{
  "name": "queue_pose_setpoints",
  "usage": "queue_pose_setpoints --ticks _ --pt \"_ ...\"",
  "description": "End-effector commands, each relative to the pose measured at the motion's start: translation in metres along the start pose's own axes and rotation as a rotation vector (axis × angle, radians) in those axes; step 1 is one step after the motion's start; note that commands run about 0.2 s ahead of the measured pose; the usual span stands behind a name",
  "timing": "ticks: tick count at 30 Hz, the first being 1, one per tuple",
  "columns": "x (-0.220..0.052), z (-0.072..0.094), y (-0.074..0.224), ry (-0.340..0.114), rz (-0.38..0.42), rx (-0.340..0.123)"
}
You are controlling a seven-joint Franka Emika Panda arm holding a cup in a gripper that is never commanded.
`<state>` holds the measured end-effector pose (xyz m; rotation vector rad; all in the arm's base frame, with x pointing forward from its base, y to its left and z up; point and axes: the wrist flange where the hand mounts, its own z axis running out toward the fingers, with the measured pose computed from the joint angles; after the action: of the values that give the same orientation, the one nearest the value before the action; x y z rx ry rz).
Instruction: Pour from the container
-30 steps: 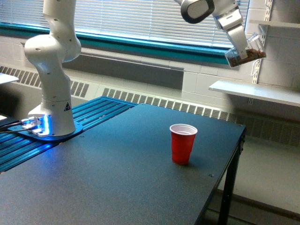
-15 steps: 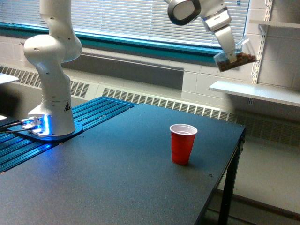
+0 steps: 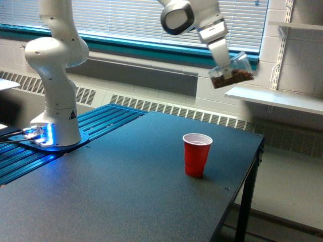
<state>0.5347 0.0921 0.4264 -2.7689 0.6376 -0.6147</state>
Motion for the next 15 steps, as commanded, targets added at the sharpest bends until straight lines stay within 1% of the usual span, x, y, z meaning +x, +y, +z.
queue_pose_setpoints --ticks 1,11,13,15 --pt "-0.005 -0.005 0.028 0.011 -0.046 -0.014" --pt "-0.021 0.003 0.070 -0.008 -0.042 -0.050" --pt "-0.025 0.006 0.077 -0.021 -0.042 -0.058" --pt "-0.028 0.008 0.085 -0.024 -0.044 -0.068"
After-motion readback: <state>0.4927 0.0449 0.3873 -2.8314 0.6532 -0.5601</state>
